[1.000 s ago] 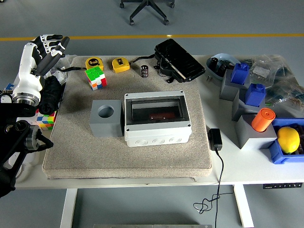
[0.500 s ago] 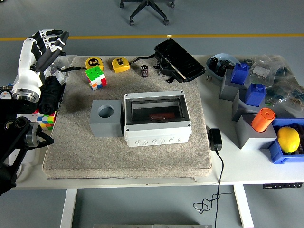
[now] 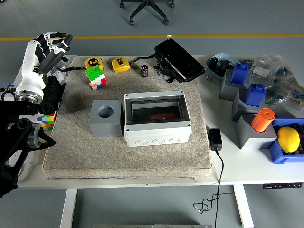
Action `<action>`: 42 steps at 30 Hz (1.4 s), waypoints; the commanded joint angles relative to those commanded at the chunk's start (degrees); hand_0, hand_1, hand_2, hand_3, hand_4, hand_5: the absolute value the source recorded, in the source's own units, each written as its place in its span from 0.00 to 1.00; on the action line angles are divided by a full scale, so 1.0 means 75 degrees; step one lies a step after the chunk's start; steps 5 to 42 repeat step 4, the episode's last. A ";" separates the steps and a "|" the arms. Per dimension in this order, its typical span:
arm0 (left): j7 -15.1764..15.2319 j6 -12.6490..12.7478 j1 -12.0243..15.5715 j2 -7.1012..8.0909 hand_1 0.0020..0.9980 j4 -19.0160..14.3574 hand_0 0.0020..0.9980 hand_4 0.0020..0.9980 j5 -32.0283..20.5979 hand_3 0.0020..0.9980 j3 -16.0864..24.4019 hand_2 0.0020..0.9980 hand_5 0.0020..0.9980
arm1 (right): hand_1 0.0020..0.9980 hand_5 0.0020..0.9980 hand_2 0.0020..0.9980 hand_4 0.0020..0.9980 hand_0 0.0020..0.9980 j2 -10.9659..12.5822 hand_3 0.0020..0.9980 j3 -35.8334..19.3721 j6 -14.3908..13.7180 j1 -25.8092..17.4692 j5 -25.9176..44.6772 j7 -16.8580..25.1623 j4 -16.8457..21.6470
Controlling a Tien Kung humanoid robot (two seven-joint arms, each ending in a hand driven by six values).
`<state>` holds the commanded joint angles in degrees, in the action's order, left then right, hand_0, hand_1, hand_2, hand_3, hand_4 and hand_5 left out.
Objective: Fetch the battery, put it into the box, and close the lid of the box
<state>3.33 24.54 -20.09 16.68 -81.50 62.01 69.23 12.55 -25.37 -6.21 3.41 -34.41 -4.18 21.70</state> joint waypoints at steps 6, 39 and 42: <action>0.0000 -0.0002 -0.0002 0.0018 0.50 0.0003 0.29 0.94 -0.0003 0.57 -0.0017 0.55 0.50 | 0.65 0.45 0.66 0.94 0.60 0.0014 0.58 -0.0045 -0.0008 0.0012 -0.0022 -0.0001 0.0012; 0.0000 -0.0002 -0.0002 0.0018 0.50 0.0003 0.29 0.94 -0.0003 0.57 -0.0017 0.55 0.50 | 0.65 0.45 0.66 0.94 0.60 0.0014 0.58 -0.0045 -0.0008 0.0012 -0.0022 -0.0001 0.0012; 0.0000 -0.0002 -0.0002 0.0018 0.50 0.0003 0.29 0.94 -0.0003 0.57 -0.0017 0.55 0.50 | 0.65 0.45 0.66 0.94 0.60 0.0014 0.58 -0.0045 -0.0008 0.0012 -0.0022 -0.0001 0.0012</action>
